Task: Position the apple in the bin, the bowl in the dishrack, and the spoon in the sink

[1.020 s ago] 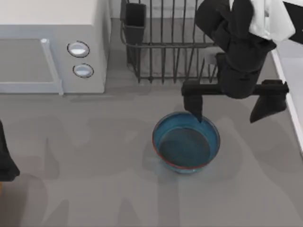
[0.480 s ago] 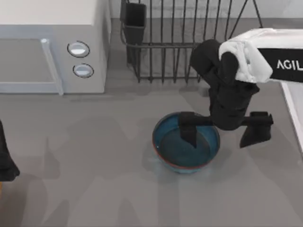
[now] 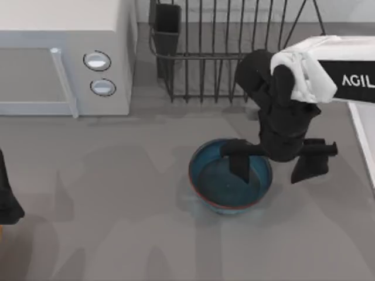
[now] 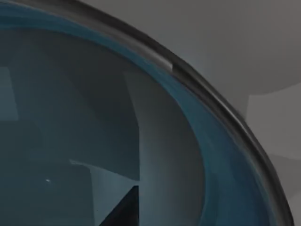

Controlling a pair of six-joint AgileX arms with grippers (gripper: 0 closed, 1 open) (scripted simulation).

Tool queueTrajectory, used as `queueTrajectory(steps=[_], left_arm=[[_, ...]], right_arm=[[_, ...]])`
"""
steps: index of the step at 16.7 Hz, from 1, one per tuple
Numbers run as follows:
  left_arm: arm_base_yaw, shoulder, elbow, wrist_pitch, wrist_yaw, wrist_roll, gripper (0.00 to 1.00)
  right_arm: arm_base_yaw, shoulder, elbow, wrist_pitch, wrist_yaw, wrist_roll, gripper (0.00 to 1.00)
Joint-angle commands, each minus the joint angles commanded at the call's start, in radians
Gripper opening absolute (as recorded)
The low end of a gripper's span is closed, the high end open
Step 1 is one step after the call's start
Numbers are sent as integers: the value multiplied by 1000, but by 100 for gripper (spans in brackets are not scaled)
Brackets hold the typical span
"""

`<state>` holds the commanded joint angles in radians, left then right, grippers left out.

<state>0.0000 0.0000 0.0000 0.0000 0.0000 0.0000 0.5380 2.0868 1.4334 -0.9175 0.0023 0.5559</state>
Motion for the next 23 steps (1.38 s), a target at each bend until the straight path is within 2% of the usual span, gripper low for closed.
queueTrajectory(steps=[8, 18, 23], left_arm=[[0, 0, 0, 0, 0, 0, 100], [0, 0, 0, 0, 0, 0, 100], [0, 0, 0, 0, 0, 0, 100]], right_arm=[[0, 0, 0, 0, 0, 0, 2], [-1, -2, 3, -4, 0, 0, 0], [-2, -35, 130, -165, 0, 2, 0]])
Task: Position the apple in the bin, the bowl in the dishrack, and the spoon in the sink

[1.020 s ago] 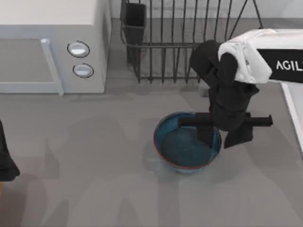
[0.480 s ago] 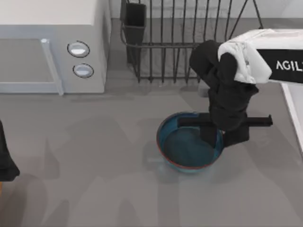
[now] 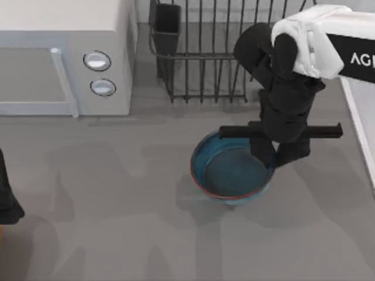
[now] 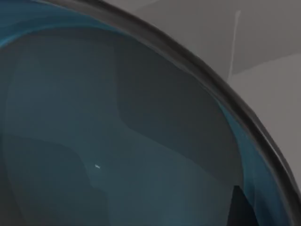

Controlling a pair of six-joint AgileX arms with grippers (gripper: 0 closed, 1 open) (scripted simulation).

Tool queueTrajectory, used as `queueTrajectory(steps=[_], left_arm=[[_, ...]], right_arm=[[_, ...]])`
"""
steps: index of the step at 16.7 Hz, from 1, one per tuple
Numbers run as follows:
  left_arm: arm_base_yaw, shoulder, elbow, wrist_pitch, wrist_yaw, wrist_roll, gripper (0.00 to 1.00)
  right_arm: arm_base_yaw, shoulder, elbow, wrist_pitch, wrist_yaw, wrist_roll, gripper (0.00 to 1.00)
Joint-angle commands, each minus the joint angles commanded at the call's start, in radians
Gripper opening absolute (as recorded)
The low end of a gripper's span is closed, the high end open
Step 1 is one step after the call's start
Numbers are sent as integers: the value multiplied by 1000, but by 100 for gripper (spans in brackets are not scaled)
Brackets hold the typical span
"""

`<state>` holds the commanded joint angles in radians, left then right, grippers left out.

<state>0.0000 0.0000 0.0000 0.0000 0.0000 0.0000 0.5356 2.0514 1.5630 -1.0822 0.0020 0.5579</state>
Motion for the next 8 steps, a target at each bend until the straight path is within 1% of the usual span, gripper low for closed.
queueTrajectory(steps=[4, 8], left_arm=[[0, 0, 0, 0, 0, 0, 100], [0, 0, 0, 0, 0, 0, 100]], right_arm=[[-1, -41, 122, -172, 0, -4, 0], [-2, -56, 147, -201, 0, -6, 0]])
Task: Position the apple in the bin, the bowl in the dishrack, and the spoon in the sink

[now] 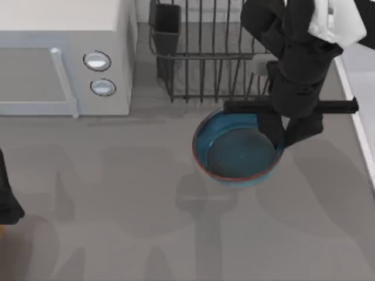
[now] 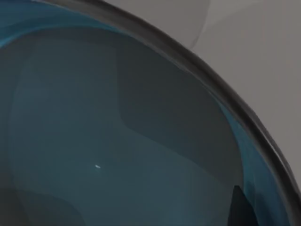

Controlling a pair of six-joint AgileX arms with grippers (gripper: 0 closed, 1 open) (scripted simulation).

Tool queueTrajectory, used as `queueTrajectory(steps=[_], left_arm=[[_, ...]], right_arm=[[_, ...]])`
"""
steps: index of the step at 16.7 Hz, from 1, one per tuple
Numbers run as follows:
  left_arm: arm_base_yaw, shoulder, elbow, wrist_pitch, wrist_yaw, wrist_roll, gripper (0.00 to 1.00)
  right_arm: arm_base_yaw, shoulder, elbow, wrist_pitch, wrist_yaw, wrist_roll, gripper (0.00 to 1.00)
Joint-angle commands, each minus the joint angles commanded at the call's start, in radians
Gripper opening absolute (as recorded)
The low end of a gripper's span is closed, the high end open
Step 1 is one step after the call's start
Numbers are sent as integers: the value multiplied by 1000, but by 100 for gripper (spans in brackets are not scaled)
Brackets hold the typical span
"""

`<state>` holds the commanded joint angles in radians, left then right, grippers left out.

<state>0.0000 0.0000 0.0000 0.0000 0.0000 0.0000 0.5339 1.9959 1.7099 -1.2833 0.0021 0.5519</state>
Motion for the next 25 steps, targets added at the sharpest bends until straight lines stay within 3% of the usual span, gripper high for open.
queueTrajectory(steps=[3, 6, 10, 19, 22, 25], left_arm=[[0, 0, 0, 0, 0, 0, 100], [0, 0, 0, 0, 0, 0, 100], [0, 0, 0, 0, 0, 0, 100], [0, 0, 0, 0, 0, 0, 100], [0, 0, 0, 0, 0, 0, 100], [0, 0, 0, 0, 0, 0, 100]], right_arm=[[9, -2, -4, 15, 12, -5, 0], [53, -47, -16, 105, 101, -47, 0], [155, -148, -63, 352, 314, -147, 0], [428, -443, -236, 1092, 901, -443, 0], [486, -526, -265, 1224, 1024, -503, 0], [504, -555, -272, 1260, 1059, -520, 0]])
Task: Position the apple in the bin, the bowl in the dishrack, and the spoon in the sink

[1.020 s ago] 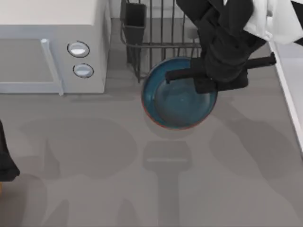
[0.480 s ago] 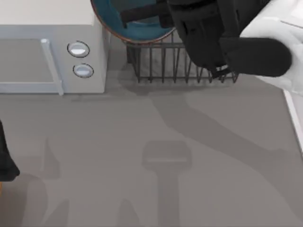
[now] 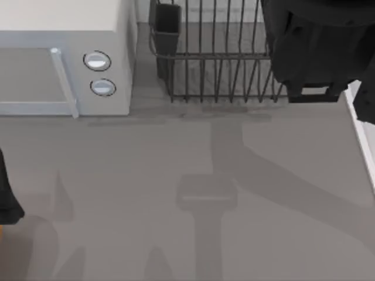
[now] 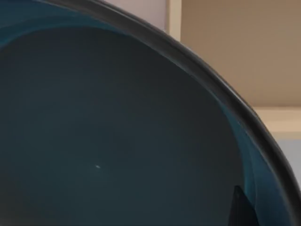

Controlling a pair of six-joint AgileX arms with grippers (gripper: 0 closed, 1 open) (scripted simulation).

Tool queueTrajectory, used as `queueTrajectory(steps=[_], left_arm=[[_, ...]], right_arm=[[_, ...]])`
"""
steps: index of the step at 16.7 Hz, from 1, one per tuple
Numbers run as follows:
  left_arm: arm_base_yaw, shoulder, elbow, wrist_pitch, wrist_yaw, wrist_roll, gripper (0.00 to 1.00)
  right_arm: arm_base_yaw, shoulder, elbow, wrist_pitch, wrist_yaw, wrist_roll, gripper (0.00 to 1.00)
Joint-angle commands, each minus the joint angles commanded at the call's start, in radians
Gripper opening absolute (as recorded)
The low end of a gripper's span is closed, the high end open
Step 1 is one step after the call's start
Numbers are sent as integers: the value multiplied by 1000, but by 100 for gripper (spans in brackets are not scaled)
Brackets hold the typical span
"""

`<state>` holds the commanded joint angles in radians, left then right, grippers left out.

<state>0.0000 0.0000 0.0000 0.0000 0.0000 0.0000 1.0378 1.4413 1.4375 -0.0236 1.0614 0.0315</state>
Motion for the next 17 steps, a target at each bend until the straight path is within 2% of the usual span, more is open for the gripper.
queueTrajectory(steps=[4, 7, 17], left_arm=[[0, 0, 0, 0, 0, 0, 100], [0, 0, 0, 0, 0, 0, 100], [0, 0, 0, 0, 0, 0, 100]], right_arm=[[-6, 5, 4, 1, -3, 2, 0], [-42, 70, 2, 70, -39, 2, 0], [-350, 539, -86, 648, -340, -13, 0]])
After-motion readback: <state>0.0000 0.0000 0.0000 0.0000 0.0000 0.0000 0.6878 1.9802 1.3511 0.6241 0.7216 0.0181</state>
